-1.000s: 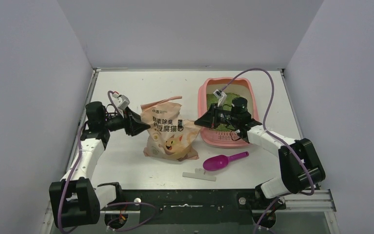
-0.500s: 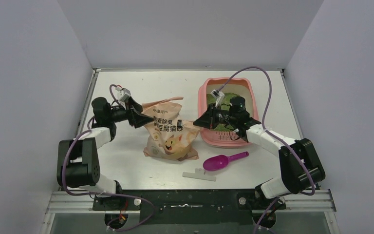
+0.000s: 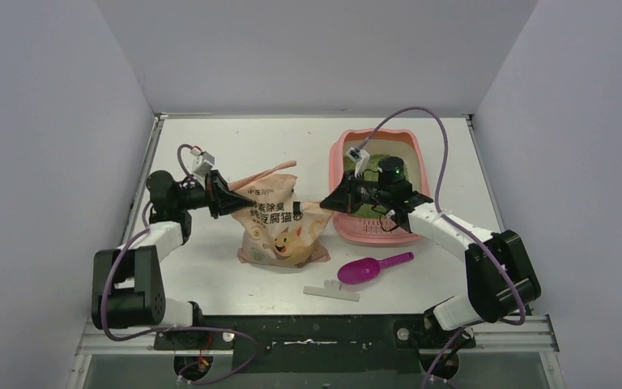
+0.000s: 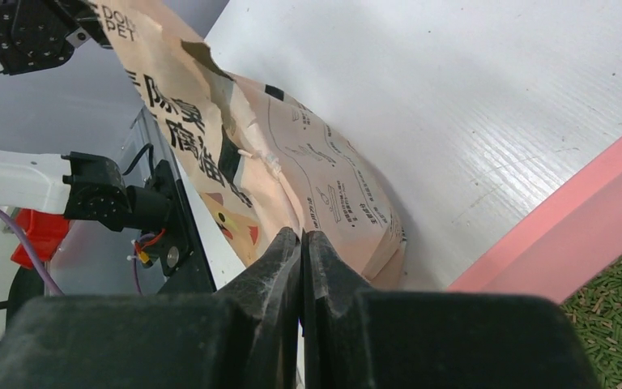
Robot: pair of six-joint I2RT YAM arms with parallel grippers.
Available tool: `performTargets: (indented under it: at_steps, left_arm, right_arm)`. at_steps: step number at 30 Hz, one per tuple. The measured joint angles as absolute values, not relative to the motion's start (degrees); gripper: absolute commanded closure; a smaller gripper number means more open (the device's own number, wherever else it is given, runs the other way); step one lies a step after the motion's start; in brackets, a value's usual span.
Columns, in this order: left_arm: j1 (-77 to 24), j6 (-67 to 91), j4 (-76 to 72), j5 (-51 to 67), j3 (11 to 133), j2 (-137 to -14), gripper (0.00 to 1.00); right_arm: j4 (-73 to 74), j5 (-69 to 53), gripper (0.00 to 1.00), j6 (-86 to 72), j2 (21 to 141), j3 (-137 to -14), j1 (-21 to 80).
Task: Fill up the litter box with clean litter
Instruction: Close the cat litter bag at the center of the board.
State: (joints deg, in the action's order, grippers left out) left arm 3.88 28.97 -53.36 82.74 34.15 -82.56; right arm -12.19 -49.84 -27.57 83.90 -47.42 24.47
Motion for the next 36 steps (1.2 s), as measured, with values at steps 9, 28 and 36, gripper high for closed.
performTargets:
  at_steps: [9, 28, 36]
  left_arm:
    - [5.6, 27.9, -36.2, 84.3, 32.4, -68.6, 1.0]
    - [4.8, -11.0, 29.1, 73.3, 49.8, -67.4, 1.0]
    - [3.4, -29.0, 52.4, 69.3, 57.4, -70.5, 1.0]
  right_arm:
    - [-10.2, -50.1, 1.0, -25.8, 83.9, -48.5, 24.9]
    - [-10.0, -51.8, 0.01, -13.2, 76.4, -55.1, 25.9]
    - [-15.8, -51.7, 0.0, -14.7, 89.0, -61.5, 35.5]
